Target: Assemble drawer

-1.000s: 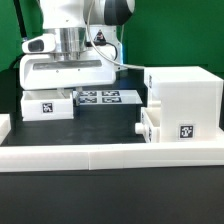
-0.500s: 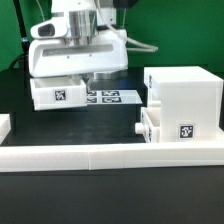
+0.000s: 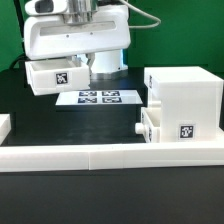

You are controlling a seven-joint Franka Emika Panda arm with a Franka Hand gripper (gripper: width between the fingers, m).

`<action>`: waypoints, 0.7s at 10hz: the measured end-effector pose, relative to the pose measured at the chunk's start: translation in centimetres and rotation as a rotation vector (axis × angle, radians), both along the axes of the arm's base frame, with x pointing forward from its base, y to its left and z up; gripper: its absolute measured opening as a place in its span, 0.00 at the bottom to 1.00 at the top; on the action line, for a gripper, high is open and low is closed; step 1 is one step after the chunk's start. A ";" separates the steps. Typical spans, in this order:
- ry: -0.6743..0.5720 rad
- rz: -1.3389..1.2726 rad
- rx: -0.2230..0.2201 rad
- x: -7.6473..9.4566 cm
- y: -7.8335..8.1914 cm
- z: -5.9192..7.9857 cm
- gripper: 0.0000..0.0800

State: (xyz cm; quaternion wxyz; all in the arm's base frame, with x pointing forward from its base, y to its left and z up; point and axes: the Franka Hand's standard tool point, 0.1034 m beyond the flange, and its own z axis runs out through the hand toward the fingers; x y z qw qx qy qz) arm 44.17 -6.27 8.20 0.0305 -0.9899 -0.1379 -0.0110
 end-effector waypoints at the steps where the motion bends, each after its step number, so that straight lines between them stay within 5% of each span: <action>1: -0.009 0.126 0.000 0.0 -0.2 -0.2 0.05; 3: -0.017 0.359 0.004 1.0 -0.7 -1.5 0.05; 5: -0.029 0.570 -0.020 2.8 0.1 -1.7 0.05; 7: -0.032 0.701 -0.030 2.8 0.1 -1.7 0.05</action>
Offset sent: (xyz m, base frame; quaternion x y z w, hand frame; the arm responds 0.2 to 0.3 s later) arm 0.0385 0.0065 -0.0056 0.0022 0.0015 -0.2576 0.9663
